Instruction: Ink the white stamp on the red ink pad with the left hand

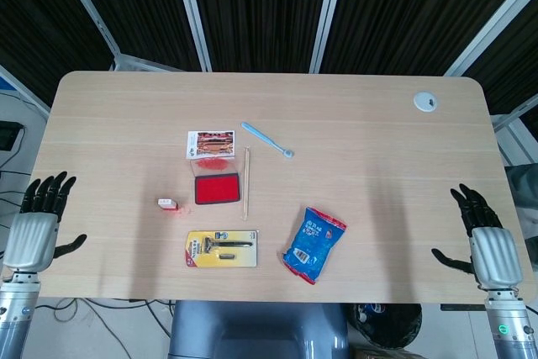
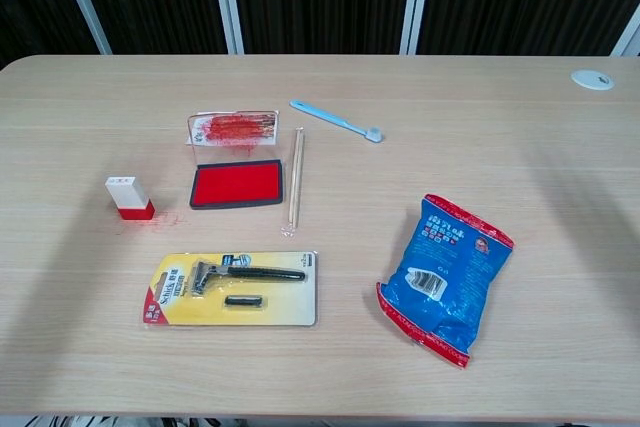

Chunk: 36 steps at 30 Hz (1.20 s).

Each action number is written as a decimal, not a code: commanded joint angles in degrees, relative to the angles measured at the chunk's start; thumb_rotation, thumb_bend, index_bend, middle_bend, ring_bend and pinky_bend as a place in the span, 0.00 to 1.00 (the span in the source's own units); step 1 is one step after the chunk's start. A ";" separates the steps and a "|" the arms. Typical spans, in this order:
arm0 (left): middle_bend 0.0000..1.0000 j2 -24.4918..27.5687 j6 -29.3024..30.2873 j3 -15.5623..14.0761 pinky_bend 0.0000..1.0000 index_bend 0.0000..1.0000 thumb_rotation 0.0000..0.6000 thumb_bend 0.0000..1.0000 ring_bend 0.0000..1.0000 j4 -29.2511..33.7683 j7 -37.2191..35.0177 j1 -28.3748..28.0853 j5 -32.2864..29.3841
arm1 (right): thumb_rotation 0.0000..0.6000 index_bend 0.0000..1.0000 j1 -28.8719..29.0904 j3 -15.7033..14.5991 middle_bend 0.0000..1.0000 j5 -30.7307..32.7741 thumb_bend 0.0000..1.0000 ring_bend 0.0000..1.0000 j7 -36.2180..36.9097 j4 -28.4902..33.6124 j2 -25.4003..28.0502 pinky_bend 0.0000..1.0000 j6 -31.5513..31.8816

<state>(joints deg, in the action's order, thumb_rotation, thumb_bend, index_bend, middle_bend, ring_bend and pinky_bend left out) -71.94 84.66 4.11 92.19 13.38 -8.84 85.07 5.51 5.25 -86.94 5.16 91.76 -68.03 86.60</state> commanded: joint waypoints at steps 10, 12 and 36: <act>0.00 0.83 -5.71 1.19 0.07 0.00 1.00 0.02 0.00 2.52 5.61 -4.44 -0.18 | 1.00 0.00 0.09 -0.08 0.00 0.44 0.04 0.00 0.91 0.23 0.40 0.18 -0.75; 0.00 0.49 -8.16 1.92 0.07 0.00 1.00 0.03 0.00 3.36 7.50 -6.11 -1.39 | 1.00 0.00 0.11 -0.15 0.00 0.28 0.04 0.00 1.16 0.30 0.50 0.18 -0.78; 0.31 -13.74 -26.98 5.83 0.27 0.31 1.00 0.14 0.17 -4.47 29.20 -22.37 -23.50 | 1.00 0.00 0.38 -0.06 0.00 1.56 0.06 0.00 2.99 1.09 1.21 0.18 -2.36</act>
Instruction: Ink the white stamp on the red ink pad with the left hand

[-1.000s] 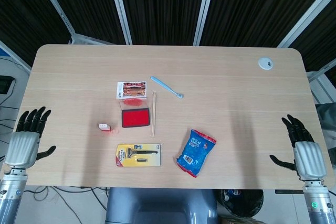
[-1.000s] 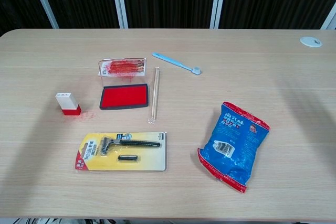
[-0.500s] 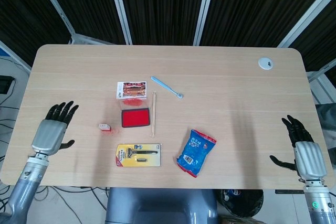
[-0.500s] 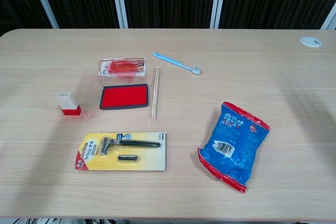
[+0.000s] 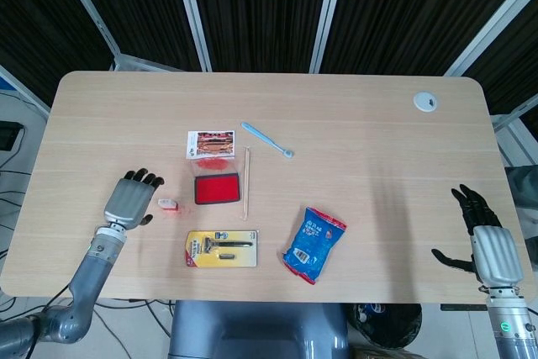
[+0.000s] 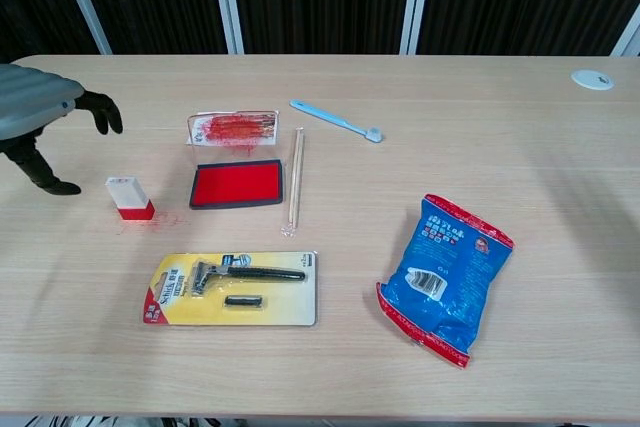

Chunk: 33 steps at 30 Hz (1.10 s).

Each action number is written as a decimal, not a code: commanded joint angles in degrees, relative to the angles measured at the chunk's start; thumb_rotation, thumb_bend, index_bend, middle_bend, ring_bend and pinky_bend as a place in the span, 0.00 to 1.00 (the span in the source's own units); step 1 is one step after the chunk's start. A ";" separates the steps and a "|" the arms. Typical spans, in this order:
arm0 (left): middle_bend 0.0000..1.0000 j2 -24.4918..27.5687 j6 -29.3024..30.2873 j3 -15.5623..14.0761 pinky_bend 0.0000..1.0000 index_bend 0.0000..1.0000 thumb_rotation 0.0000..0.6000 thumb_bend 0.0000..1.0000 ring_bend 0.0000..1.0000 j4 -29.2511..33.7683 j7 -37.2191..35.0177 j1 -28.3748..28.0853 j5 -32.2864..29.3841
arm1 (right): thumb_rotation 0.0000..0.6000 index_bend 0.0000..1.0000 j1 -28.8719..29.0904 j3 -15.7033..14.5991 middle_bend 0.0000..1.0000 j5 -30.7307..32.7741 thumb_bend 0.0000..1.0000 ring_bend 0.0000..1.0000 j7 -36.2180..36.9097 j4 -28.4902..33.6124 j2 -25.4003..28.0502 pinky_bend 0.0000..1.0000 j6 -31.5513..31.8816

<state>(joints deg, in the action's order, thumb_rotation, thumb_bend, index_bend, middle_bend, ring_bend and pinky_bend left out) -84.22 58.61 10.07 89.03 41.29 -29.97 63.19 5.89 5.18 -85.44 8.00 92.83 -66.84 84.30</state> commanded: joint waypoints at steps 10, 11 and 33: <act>0.38 -5.67 -1.80 -1.13 0.27 0.38 1.00 0.16 0.19 -6.04 3.36 -3.78 -5.09 | 1.00 0.00 0.07 0.03 0.00 -0.02 0.06 0.00 0.86 0.07 0.18 0.18 -0.15; 0.38 -5.99 -1.74 -1.20 0.27 0.39 1.00 0.16 0.19 -6.41 3.26 -3.90 -5.16 | 1.00 0.00 0.07 0.03 0.00 0.00 0.06 0.00 0.90 0.07 0.18 0.18 -0.16; 0.45 -10.09 -1.49 -2.91 0.27 0.45 1.00 0.25 0.20 -12.14 2.87 -6.09 -6.74 | 1.00 0.00 0.10 0.04 0.00 -0.06 0.06 0.00 1.37 0.33 0.26 0.18 -0.17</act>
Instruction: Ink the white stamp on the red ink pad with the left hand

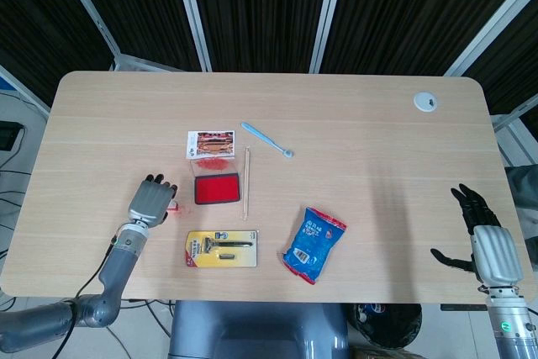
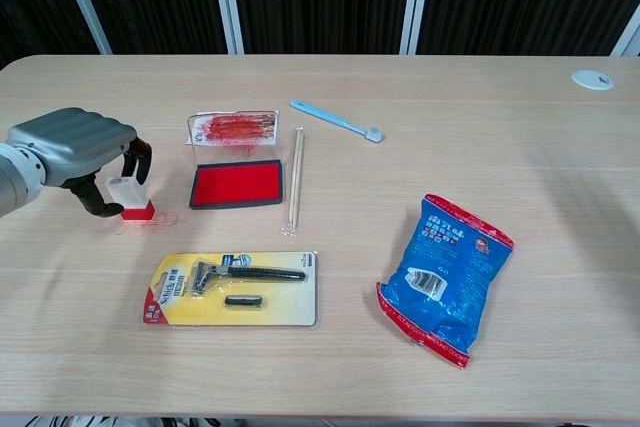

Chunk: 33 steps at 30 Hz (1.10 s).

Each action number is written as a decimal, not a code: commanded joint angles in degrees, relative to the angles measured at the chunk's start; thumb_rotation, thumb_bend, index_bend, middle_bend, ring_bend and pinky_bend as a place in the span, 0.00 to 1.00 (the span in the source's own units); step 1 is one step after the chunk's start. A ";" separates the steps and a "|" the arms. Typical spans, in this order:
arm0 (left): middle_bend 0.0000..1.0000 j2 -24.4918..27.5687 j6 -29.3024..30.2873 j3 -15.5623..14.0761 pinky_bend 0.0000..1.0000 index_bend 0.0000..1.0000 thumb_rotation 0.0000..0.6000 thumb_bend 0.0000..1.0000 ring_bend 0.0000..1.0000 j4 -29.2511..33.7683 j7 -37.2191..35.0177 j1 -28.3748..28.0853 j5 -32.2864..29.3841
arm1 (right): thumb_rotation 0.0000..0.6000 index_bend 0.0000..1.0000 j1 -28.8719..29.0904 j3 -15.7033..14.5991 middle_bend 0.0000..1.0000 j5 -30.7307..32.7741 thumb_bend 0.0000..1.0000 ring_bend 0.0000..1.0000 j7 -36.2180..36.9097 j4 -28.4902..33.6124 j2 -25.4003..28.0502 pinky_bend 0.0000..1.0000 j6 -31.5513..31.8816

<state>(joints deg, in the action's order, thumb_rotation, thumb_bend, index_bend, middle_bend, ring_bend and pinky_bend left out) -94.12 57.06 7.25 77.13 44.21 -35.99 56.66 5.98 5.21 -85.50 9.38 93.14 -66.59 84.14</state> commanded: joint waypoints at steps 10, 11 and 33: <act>0.49 -0.91 0.27 -0.74 0.27 0.49 1.00 0.25 0.20 -1.43 -0.47 -0.46 -0.42 | 1.00 0.00 0.03 0.05 0.00 0.19 0.06 0.00 0.05 0.20 0.06 0.18 -0.12; 0.49 -0.93 0.29 -0.80 0.27 0.49 1.00 0.26 0.21 -1.48 -0.51 -0.48 -0.42 | 1.00 0.00 0.02 0.06 0.00 0.21 0.06 0.00 0.07 0.22 0.06 0.18 -0.12; 0.63 -1.58 4.45 -1.24 0.45 0.64 1.00 0.48 0.41 -1.81 -2.80 -0.25 2.73 | 1.00 0.00 0.01 0.12 0.00 0.28 0.07 0.00 -0.12 0.51 0.05 0.18 -0.03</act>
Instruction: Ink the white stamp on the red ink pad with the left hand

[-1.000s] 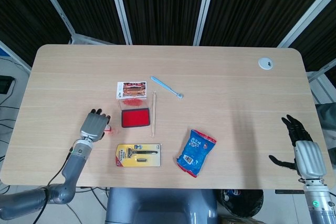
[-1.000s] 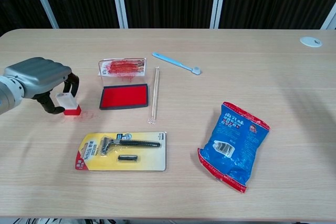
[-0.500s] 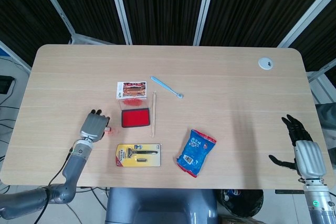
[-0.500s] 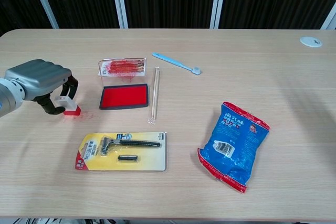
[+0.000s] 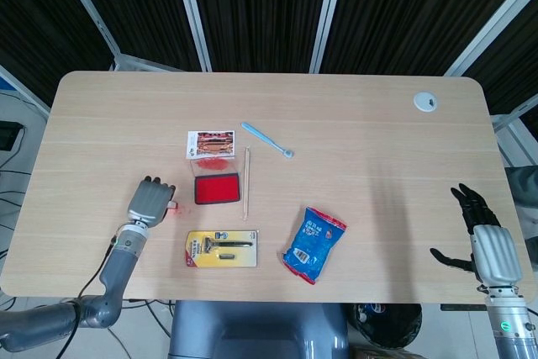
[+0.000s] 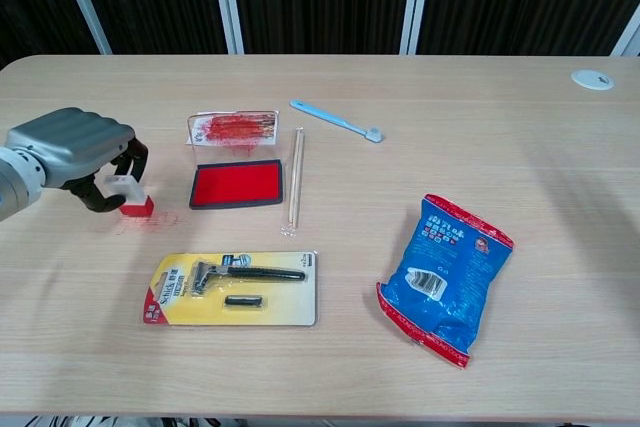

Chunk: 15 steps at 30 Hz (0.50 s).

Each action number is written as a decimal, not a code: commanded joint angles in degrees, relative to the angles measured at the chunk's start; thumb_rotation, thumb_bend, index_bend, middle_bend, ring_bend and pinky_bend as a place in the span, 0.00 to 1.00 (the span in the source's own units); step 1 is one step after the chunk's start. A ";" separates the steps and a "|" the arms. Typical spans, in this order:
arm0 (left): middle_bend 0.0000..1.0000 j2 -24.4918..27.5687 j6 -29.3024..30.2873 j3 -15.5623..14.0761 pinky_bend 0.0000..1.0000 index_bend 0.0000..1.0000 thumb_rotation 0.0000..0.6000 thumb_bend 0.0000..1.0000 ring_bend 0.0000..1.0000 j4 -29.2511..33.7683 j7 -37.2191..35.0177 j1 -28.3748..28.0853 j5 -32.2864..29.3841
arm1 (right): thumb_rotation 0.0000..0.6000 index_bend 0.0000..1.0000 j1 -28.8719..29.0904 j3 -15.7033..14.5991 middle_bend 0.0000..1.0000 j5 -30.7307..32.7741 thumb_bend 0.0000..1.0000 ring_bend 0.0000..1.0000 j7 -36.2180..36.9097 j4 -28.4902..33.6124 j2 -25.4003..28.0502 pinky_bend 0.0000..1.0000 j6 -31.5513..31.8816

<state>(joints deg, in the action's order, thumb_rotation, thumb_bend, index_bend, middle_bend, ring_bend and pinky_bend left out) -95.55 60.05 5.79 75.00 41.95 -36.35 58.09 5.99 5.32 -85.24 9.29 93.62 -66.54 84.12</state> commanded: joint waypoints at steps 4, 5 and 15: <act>0.65 -0.28 2.70 0.39 0.49 0.66 1.00 0.48 0.45 0.86 -0.97 0.03 2.77 | 1.00 0.00 0.02 0.02 0.00 0.06 0.07 0.00 0.00 0.14 0.06 0.18 -0.06; 0.66 -0.34 2.83 0.41 0.50 0.67 1.00 0.48 0.46 0.93 -0.92 -0.07 3.03 | 1.00 0.00 0.02 0.02 0.00 0.07 0.07 0.00 0.00 0.15 0.06 0.18 -0.06; 0.71 -3.01 3.69 3.98 0.56 0.71 1.00 0.52 0.52 2.33 1.93 -2.49 1.29 | 1.00 0.00 0.06 0.04 0.00 0.20 0.07 0.00 0.29 0.34 0.20 0.18 -0.26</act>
<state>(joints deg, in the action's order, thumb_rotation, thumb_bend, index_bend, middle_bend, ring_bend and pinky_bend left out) -97.85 63.74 8.76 76.99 42.93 -38.14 60.45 6.05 5.36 -85.05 9.58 93.96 -66.34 83.86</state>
